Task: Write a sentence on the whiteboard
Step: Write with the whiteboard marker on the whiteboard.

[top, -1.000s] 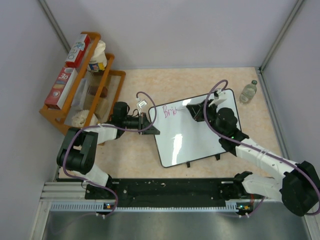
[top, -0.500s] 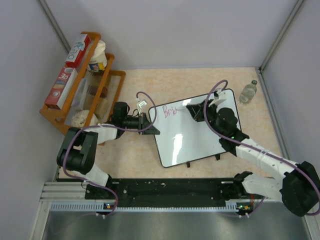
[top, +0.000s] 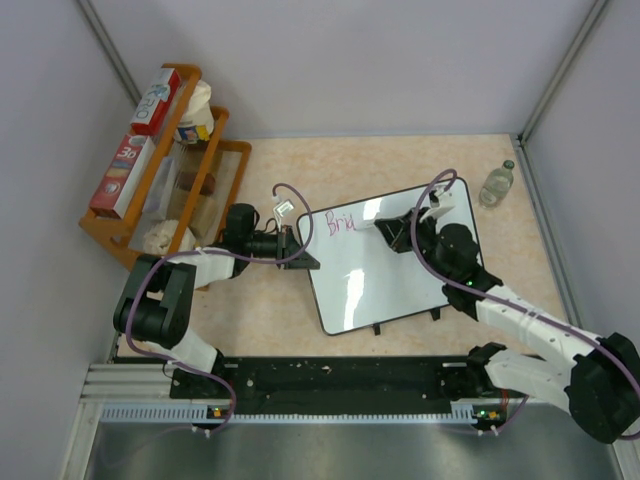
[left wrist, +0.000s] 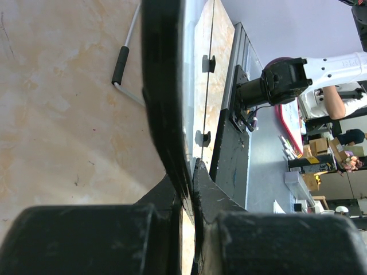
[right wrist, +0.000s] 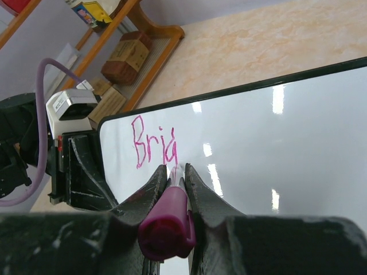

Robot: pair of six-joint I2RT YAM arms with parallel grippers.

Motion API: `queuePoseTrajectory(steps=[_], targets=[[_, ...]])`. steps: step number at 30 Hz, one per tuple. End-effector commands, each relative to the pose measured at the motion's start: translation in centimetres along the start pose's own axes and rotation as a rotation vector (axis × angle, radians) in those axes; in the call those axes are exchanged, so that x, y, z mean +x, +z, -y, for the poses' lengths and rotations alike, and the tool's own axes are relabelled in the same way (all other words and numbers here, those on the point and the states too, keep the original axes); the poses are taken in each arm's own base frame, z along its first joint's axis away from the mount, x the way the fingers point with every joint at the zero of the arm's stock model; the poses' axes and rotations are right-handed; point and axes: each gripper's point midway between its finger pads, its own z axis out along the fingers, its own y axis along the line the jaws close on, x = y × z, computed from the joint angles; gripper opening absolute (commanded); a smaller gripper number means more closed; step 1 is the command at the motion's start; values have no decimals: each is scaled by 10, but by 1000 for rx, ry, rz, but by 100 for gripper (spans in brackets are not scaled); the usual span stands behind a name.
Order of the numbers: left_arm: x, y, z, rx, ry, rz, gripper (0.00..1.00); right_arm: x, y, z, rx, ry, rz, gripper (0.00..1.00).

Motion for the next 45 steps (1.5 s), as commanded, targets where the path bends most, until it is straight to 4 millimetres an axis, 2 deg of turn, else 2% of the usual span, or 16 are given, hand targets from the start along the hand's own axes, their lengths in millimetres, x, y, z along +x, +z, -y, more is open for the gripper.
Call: queuePoseTrajectory(steps=[1, 8, 13, 23, 27, 33, 36, 40, 45], targets=[[15, 6, -24, -71, 162, -17, 0, 14, -7, 17, 48, -43, -43, 0], [15, 6, -23, -71, 163, -17, 0, 17, -9, 16, 30, -41, -45, 0], [15, 6, -23, -71, 163, -17, 0, 21, -9, 8, -16, -36, -64, 0], [15, 6, -23, -72, 165, -16, 0, 15, 0, -1, -47, -2, -42, 0], [15, 6, -23, -69, 162, -18, 0, 2, 1, -8, -70, 14, 4, 0], [15, 6, -23, -70, 166, -16, 0, -27, 0, -37, -186, 13, 82, 0], [14, 6, -22, -70, 168, -16, 0, -41, 0, -44, -206, 7, 124, 0], [15, 6, -23, -69, 165, -17, 0, -53, 4, -40, -168, -24, 148, 0], [14, 6, -21, -67, 167, -16, 0, -64, 14, -25, -70, -40, 152, 0]])
